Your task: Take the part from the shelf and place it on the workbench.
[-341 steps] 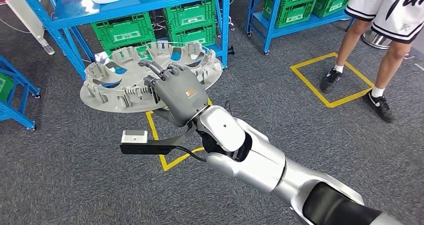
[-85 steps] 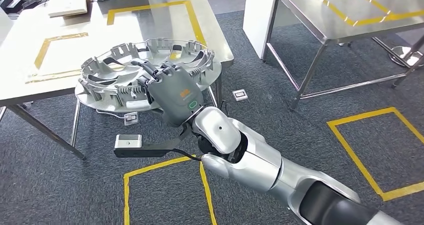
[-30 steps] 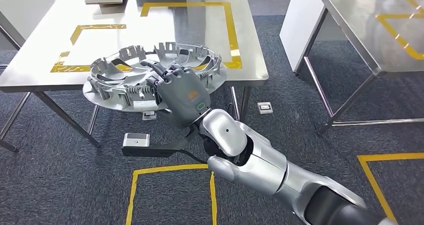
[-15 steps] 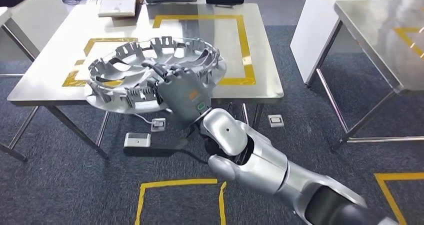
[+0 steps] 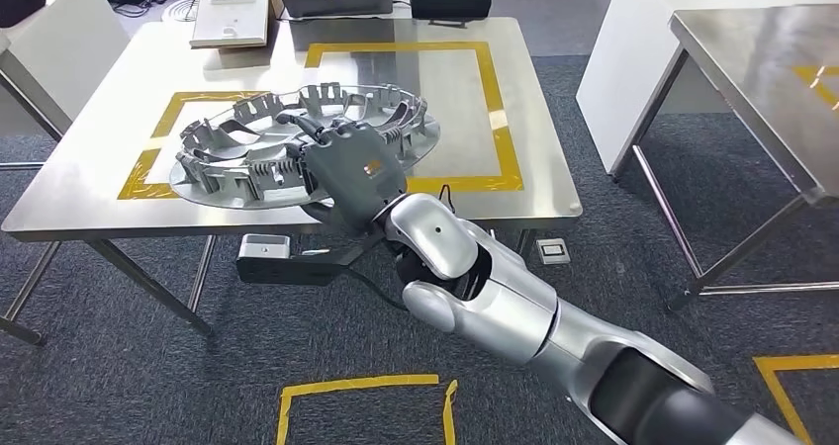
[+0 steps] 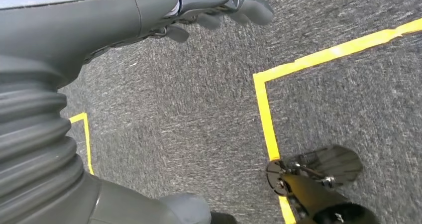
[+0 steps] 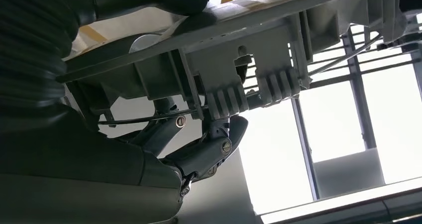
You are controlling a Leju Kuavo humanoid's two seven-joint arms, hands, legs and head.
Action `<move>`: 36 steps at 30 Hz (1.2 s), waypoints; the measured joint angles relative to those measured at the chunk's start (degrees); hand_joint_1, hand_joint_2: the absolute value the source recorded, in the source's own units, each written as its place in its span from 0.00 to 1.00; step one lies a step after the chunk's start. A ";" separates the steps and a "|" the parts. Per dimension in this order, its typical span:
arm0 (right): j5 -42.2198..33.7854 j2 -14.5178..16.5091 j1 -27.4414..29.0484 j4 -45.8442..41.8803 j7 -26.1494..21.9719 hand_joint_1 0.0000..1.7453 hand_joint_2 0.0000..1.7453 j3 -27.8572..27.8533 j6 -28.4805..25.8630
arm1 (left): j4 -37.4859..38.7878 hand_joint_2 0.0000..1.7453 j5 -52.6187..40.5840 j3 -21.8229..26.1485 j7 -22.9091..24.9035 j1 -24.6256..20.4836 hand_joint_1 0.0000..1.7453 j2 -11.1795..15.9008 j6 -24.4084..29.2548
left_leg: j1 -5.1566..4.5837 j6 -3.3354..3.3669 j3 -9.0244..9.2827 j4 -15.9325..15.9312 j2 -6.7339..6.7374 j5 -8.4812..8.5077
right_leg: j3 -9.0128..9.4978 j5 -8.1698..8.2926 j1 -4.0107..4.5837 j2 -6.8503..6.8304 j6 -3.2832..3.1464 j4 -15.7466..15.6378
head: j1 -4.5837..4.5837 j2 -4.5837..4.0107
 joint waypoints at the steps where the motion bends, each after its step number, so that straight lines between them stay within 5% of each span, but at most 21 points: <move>1: -0.56 0.10 -0.68 1.27 -0.05 1.00 1.00 -0.47 0.15 | -0.01 1.00 -0.14 0.00 -0.07 -0.08 0.00 0.01 0.00 | 0.07 0.11 -0.05 -0.05 -0.17 0.28 | 0.05 0.02 0.05 -0.04 -0.20 -0.12 | 0.03 0.00; 3: -1.63 0.24 -1.90 4.05 -0.15 1.00 1.00 -1.56 0.30 | -0.01 1.00 -0.42 0.00 -0.15 -0.36 0.00 0.03 -0.01 | 0.10 0.23 -0.09 -0.15 -0.54 0.28 | 0.31 0.16 0.09 -0.11 -0.85 -0.53 | 0.16 0.00; 8: -3.51 1.09 -5.38 12.04 -1.03 1.00 1.00 -4.08 0.00 | 0.01 1.00 -1.11 0.00 0.27 -0.81 0.00 0.03 -0.02 | -0.01 0.95 -0.08 -0.16 -1.06 -0.04 | 1.04 0.05 0.07 -0.42 -1.05 -1.57 | 0.25 0.00; 10: -3.83 1.67 -6.84 15.45 -0.96 1.00 1.00 -4.94 0.11 | 0.01 1.00 -1.37 0.00 0.34 -0.91 0.00 0.04 -0.04 | -0.13 1.18 -0.08 -0.15 -1.06 -0.06 | 1.10 0.07 -0.01 -0.45 -0.78 -1.74 | 0.25 0.00; 15: -4.21 3.36 -10.81 25.22 -0.37 1.00 1.00 -6.96 0.44 | 0.01 1.00 -2.04 0.00 0.86 -1.68 0.00 0.05 -0.31 | -0.40 1.51 -0.11 -0.10 -1.05 0.02 | 1.14 0.13 -0.37 -0.51 1.40 -1.93 | 0.23 0.00; 28: -7.64 6.74 -19.51 46.59 -1.31 1.00 1.00 -11.36 8.08 | 0.01 1.00 -3.24 -0.42 1.60 -2.59 0.00 0.12 -1.48 | -0.31 1.31 -0.01 -0.19 -1.01 0.24 | 1.03 0.18 -0.27 -0.54 1.51 -1.68 | 0.21 0.00; 36: -8.85 7.73 -21.34 52.28 -2.99 1.00 1.00 -13.60 12.84 | 0.01 1.00 -3.21 -0.46 1.63 -2.78 0.00 0.14 -1.74 | -0.29 1.30 0.03 -0.21 -0.98 0.24 | 1.03 0.15 -0.26 -0.54 1.48 -1.67 | 0.22 0.00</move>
